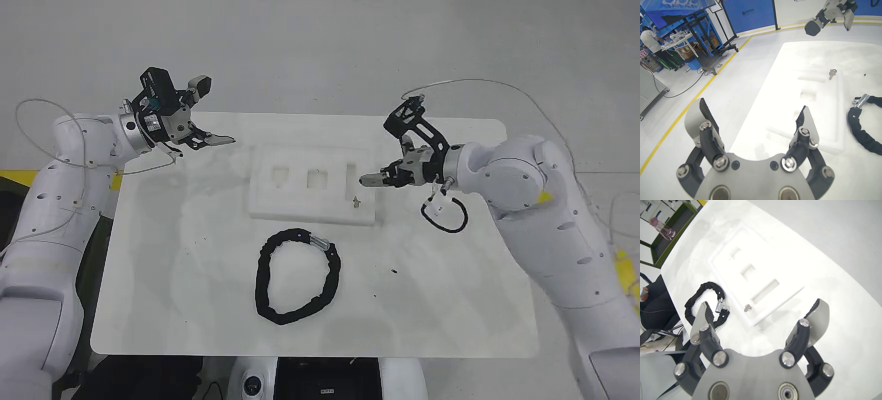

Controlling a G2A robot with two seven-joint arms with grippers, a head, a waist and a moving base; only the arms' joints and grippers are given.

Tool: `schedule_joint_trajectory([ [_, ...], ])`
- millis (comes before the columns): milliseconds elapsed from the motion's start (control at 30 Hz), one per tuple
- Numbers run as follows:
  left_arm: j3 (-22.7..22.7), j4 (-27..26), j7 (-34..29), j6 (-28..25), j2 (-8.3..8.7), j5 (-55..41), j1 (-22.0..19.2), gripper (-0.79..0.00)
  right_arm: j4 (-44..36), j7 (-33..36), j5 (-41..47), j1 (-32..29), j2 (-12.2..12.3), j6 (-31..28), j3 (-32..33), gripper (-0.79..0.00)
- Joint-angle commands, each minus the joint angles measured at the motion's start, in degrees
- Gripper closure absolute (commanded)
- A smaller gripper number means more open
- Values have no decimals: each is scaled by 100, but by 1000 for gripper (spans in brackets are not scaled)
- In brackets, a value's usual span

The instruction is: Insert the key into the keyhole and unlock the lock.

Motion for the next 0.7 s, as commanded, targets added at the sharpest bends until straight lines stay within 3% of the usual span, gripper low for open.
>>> schedule_joint_trajectory([
  [0, 0, 0, 0, 0, 0, 0, 0, -785, -39, 166, 193, -14, -25, 88, -134, -785],
  [667, 0, 0, 0, 0, 0, 0, 0, -785, -283, 295, -257, -68, -222, 881, -1070, -785],
])
